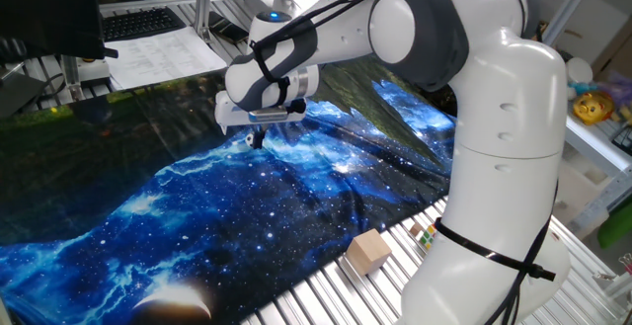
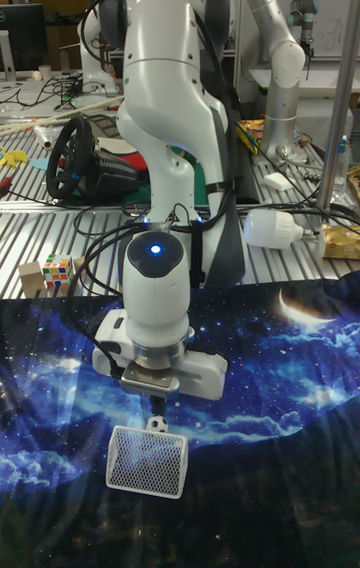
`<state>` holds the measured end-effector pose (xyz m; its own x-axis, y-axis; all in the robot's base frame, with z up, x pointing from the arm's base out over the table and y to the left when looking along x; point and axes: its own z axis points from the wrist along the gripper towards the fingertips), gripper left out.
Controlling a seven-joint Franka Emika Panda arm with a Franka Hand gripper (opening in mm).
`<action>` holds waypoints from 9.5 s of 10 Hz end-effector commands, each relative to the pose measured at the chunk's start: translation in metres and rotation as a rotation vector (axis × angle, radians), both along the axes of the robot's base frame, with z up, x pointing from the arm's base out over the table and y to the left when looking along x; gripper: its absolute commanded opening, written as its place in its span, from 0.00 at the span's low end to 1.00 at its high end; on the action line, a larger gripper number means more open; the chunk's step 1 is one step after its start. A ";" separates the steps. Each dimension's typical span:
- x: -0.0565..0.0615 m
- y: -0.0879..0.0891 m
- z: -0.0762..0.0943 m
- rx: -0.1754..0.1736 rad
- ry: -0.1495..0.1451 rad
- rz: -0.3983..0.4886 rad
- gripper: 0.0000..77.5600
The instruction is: Push the soccer ball into the goal
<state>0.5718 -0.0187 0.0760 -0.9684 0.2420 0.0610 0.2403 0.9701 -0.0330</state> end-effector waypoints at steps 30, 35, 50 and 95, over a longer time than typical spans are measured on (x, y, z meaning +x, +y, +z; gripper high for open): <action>0.021 -0.003 -0.001 -0.017 -0.097 -0.062 0.00; 0.037 -0.003 -0.003 -0.022 -0.146 -0.069 0.00; 0.042 0.008 0.014 -0.042 -0.036 -0.080 0.00; -0.019 0.075 0.088 0.019 0.055 0.029 0.00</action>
